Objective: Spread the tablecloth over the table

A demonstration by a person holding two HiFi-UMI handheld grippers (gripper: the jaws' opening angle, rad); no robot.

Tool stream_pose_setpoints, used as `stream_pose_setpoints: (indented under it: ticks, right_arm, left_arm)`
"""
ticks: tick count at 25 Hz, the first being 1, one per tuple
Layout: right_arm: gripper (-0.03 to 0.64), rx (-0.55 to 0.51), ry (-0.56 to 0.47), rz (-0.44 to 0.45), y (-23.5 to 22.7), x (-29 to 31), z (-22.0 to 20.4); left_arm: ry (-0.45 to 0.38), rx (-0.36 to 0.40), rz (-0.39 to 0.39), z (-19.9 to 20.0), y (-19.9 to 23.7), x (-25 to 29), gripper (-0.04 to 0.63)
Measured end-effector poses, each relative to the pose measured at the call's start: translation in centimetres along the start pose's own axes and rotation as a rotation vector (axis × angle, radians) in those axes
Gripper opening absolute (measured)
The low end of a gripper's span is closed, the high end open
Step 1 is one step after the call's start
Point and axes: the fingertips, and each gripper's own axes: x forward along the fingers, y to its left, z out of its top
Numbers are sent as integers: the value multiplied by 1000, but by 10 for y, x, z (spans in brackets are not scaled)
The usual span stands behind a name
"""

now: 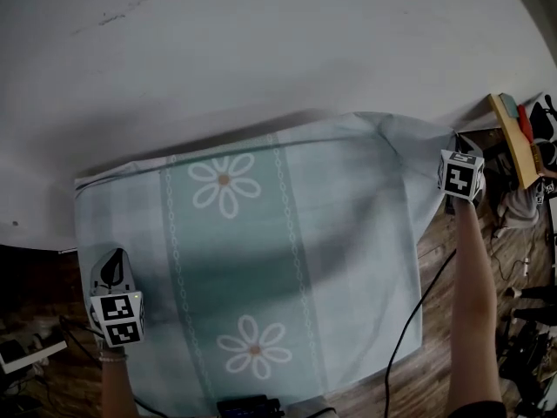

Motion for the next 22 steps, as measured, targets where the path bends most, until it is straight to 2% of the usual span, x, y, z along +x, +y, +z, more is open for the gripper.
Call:
stream_pose_setpoints:
  ticks: [6,10,12,17,19,22]
  right_arm:
    - [31,-9,-16,-93,-33,21,36]
    - [33,4,52,-47,-27,35,31]
    - [40,30,74,1,-17,39,22]
    - [184,193,50,172,15,19,-13]
    - [213,271,15,273,35,-2,-28]
    - [249,355,-13,421,65,-47,-60]
  left_arm:
    - [15,5,-13,-4,-3,6,15]
    - [17,2,-11,-5,0,9,15]
    - [12,-7,-6,-3,2,9,15]
    - [-8,-55,1,-5,16,3,17]
    - [3,-79,12,-12,22,-7,18]
    - [18,-125,-1,-27,29,-27,88]
